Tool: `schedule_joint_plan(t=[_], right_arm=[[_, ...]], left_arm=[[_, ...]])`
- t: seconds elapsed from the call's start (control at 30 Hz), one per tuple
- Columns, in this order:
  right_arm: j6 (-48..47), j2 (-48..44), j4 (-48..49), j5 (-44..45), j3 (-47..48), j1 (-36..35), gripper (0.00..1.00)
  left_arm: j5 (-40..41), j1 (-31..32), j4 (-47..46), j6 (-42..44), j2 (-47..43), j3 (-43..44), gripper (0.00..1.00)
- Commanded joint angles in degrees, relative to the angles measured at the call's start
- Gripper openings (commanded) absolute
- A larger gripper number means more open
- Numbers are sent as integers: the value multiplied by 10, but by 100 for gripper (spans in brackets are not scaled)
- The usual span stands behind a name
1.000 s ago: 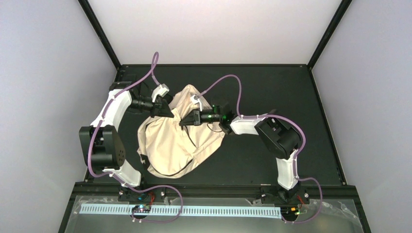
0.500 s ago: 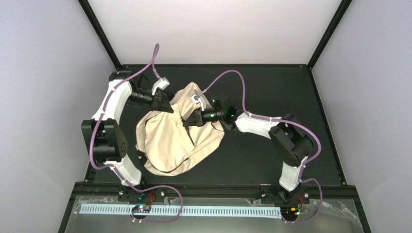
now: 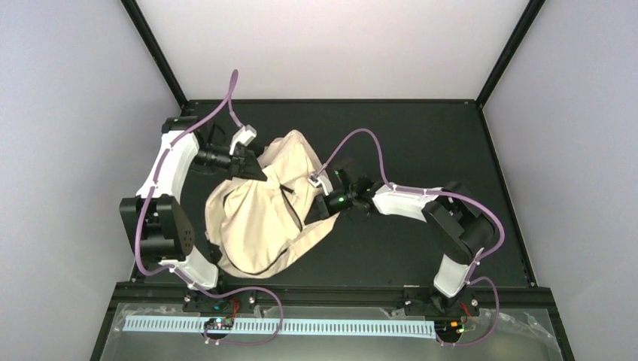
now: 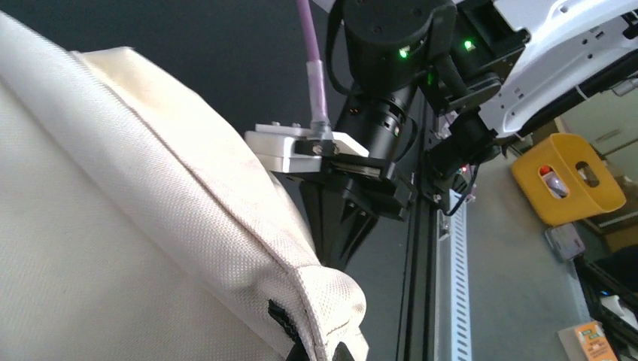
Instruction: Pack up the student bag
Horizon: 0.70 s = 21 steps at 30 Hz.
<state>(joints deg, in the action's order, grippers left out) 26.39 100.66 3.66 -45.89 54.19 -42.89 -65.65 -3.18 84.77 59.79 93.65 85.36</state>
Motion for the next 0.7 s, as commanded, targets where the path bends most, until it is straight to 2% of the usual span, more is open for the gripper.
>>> schedule_joint_plan(t=[0.0, 0.13, 0.27, 0.37, 0.47, 0.57, 0.67], right_arm=[[-11, -7, -27, -11, 26, 2, 1], [-78, -58, -9, -2, 24, 1, 8], [-137, -138, 61, 25, -21, 2, 13], [-177, -180, 64, 28, -20, 9, 20], [-193, -211, 50, 14, -1, 34, 24], [-216, -240, 16, 23, 20, 68, 30], [-280, -269, -40, 80, 45, 74, 45]], left_arm=[[-94, 15, -40, 11, -44, -28, 2], [-76, 22, -47, 14, -66, -21, 2], [-20, 43, -47, 70, -99, -16, 2], [22, 74, -51, 107, -132, -22, 2], [46, 97, -48, 127, -152, -10, 1], [68, 122, -12, 155, -150, 39, 2], [80, 158, 38, 189, -142, 90, 2]])
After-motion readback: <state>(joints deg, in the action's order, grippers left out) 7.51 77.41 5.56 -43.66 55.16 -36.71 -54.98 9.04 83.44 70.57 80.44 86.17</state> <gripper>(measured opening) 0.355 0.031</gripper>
